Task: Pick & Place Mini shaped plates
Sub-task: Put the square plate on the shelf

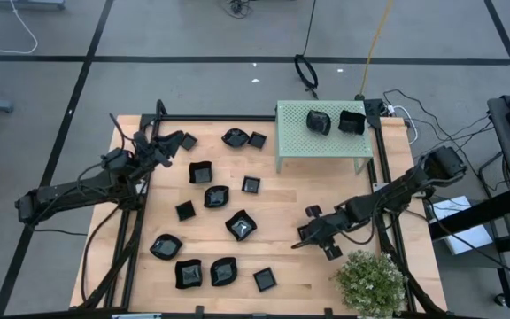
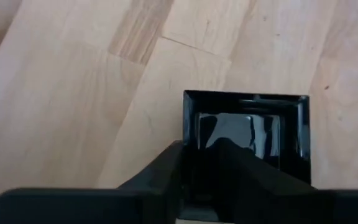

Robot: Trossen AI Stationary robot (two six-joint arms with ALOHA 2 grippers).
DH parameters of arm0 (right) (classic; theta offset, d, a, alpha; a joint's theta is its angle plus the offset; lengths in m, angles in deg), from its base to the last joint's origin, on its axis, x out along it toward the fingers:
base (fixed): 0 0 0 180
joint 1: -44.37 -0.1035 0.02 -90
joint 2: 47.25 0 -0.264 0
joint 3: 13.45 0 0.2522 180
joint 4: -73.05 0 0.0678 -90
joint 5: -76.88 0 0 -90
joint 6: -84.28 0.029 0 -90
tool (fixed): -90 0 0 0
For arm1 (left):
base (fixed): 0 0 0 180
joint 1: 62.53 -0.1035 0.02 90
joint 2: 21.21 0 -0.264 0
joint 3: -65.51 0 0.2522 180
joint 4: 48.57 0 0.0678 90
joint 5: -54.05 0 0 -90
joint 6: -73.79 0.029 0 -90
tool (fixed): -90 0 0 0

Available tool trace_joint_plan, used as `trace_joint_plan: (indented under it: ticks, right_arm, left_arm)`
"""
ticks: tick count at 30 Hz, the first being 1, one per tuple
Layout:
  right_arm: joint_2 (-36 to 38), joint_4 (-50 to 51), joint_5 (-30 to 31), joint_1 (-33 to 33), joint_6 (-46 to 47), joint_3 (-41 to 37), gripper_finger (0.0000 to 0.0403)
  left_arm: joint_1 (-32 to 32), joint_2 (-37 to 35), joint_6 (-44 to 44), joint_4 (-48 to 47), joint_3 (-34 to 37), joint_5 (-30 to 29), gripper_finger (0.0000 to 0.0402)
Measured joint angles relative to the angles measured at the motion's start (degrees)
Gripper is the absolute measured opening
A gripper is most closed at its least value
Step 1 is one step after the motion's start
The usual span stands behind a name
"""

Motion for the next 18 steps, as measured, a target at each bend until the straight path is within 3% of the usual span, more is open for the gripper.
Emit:
trace_joint_plan:
  ticks: [6,18]
  right_arm:
    - [2.49,1.16,-0.44,0.00,0.02,-0.26,0.0012]
    - [17.10,1.45,5.79,1.61,0.09,-0.28,0.0001]
  left_arm:
    - [-0.02,0.00,0.02,-0.30,0.00,0.00,0.0170]
    - [-0.01,0.02,0.39,-0.28,0.00,-0.01,0.0170]
